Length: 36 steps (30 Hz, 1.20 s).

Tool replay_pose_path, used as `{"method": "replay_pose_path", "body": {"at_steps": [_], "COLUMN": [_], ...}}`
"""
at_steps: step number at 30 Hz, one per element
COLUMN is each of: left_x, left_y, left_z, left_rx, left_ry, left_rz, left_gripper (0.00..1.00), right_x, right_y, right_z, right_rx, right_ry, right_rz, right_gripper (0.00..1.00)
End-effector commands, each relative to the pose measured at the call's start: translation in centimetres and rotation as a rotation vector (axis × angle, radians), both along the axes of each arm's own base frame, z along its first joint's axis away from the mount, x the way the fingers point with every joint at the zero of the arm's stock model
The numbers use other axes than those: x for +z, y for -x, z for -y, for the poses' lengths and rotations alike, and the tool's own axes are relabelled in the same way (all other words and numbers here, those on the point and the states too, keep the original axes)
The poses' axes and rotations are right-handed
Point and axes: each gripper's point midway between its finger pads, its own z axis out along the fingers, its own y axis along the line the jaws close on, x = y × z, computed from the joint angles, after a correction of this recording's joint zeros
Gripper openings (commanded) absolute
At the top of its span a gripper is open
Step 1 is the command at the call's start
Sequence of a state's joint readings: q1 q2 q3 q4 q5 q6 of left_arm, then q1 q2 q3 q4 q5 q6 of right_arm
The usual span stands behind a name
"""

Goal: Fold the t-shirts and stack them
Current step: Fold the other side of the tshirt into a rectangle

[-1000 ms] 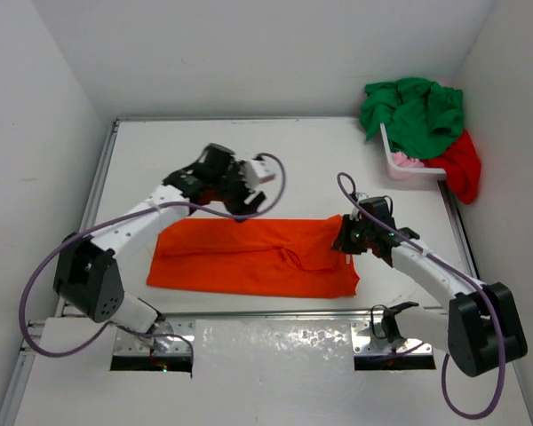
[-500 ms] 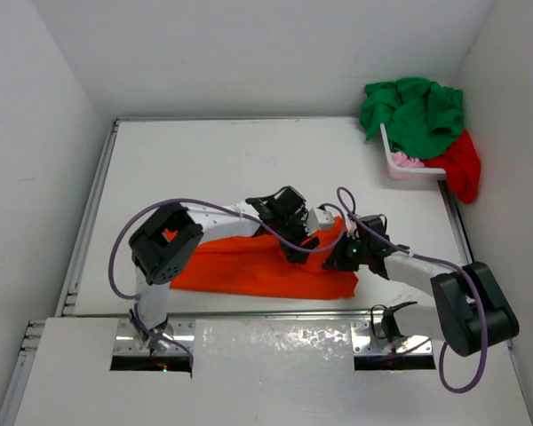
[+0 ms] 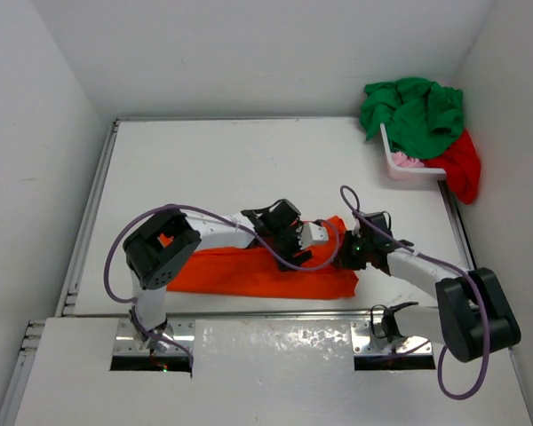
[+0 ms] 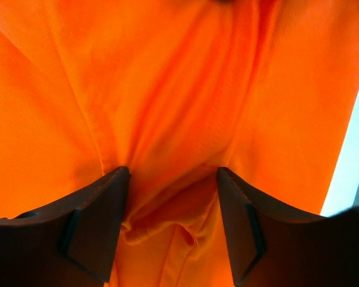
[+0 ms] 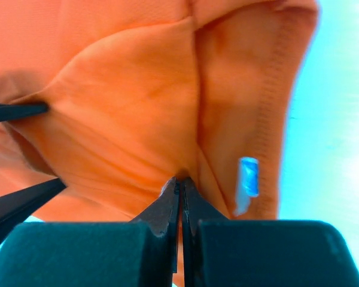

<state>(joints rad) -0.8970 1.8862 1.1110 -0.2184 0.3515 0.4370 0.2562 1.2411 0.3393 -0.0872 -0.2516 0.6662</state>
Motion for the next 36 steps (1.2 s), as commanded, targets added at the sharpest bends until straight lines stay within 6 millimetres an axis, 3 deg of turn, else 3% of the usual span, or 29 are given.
{"method": "replay_pose_path", "body": {"at_steps": [1, 5, 9, 12, 14, 15, 17, 18, 19, 20, 22, 25, 26, 27, 32, 35, 36], "left_x": [1.7, 5.6, 9.9, 12.2, 12.8, 13.3, 12.8, 11.7, 11.1, 9.7, 8.8, 7.1, 5.9, 6.1, 3.8, 2.6, 2.0], "left_y": [0.0, -1.1, -1.5, -1.6, -3.2, -4.3, -7.7, -10.0, -11.0, -11.1, -12.7, -12.6, -11.9, -12.2, -11.4, -11.7, -11.5], "left_z": [-0.6, 1.5, 1.8, 0.6, -1.2, -2.3, -6.1, -9.7, -11.6, -13.7, -18.1, -22.4, -23.4, -24.3, -26.2, -27.6, -27.8], "left_rx": [-0.004, -0.017, -0.025, -0.030, 0.035, 0.086, 0.242, 0.367, 0.426, 0.471, 0.584, 0.649, 0.658, 0.672, 0.704, 0.748, 0.755], "left_ry": [-0.027, 0.043, 0.102, 0.132, 0.141, 0.143, 0.106, 0.036, 0.001, -0.042, -0.091, -0.139, -0.163, -0.166, -0.189, -0.199, -0.207], "left_rz": [0.022, 0.052, 0.088, 0.074, 0.055, 0.066, 0.084, 0.119, 0.131, 0.119, 0.143, 0.166, 0.158, 0.189, 0.158, 0.131, 0.118], "left_gripper": [0.60, 0.64, 0.67, 0.68, 0.68, 0.68, 0.68, 0.68, 0.68, 0.67, 0.67, 0.67, 0.67, 0.67, 0.66, 0.66, 0.66], "right_x": [0.4, 3.6, 6.6, 7.4, 6.8, 7.5, 7.1, 6.7, 6.4, 6.2, 5.4, 4.5, 4.3, 3.9, 2.8, 2.6, 2.7], "right_y": [-0.2, -2.3, -5.6, -8.1, -9.1, -10.2, -11.0, -11.5, -11.7, -11.8, -11.8, -11.8, -11.8, -11.8, -11.7, -11.4, -11.3], "right_z": [2.4, 3.1, 2.8, 2.1, 1.8, 1.5, 1.5, 1.4, 1.4, 1.3, 0.9, 0.7, 0.6, 0.4, -0.1, 0.4, 0.7], "right_rx": [-0.015, -0.005, 0.003, 0.012, 0.023, 0.030, 0.034, 0.038, 0.038, 0.043, 0.055, 0.056, 0.055, 0.055, 0.045, 0.028, 0.023], "right_ry": [0.134, 0.180, 0.162, 0.123, 0.121, 0.118, 0.126, 0.132, 0.133, 0.132, 0.116, 0.103, 0.096, 0.089, 0.056, 0.079, 0.090], "right_rz": [0.001, 0.109, 0.204, 0.237, 0.220, 0.241, 0.226, 0.210, 0.200, 0.193, 0.175, 0.158, 0.152, 0.148, 0.122, 0.117, 0.120], "right_gripper": [0.00, 0.01, 0.08, 0.13, 0.18, 0.20, 0.29, 0.33, 0.38, 0.39, 0.40, 0.32, 0.28, 0.27, 0.19, 0.00, 0.00]}}
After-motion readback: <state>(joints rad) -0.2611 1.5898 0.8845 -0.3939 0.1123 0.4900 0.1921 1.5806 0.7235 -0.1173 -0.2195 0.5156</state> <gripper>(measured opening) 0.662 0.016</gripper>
